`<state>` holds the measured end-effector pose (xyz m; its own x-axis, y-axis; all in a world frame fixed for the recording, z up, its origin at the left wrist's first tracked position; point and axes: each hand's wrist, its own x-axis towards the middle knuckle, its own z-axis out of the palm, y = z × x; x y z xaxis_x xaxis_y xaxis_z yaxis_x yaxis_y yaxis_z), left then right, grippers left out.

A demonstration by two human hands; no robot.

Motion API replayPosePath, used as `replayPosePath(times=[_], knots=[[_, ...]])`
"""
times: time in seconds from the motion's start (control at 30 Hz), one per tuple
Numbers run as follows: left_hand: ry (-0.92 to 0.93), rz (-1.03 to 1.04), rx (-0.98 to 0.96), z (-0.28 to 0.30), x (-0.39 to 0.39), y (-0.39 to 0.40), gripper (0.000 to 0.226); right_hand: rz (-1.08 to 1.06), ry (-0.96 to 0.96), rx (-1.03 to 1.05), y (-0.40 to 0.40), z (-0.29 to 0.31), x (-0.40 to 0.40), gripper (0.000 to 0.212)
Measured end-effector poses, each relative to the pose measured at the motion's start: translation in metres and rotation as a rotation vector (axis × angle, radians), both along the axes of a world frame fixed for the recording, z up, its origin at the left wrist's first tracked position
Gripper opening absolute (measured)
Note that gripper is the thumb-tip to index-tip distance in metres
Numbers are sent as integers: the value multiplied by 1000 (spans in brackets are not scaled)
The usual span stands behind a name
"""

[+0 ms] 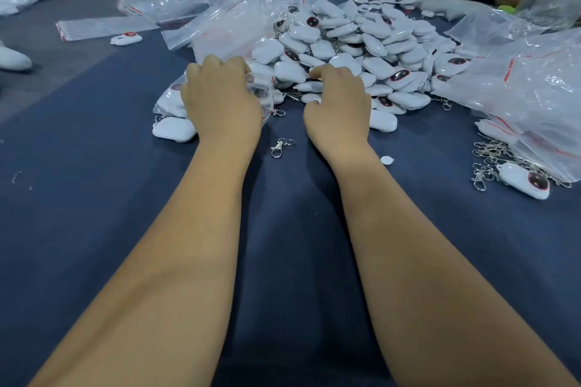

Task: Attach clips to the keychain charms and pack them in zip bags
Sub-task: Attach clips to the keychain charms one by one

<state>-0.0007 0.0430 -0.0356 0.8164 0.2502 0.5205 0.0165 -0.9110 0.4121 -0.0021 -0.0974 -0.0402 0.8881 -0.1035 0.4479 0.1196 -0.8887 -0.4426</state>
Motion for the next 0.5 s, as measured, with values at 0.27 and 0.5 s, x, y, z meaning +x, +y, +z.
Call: replayPosePath(times=[0.27,0.5], knots=[[-276,-423,-140,3,-10,-19,34,-31,83,-182,3,-8,1,38],[-93,-608,-442,3,-14,-28,22,-112,66,-124,2,-5,1,30]])
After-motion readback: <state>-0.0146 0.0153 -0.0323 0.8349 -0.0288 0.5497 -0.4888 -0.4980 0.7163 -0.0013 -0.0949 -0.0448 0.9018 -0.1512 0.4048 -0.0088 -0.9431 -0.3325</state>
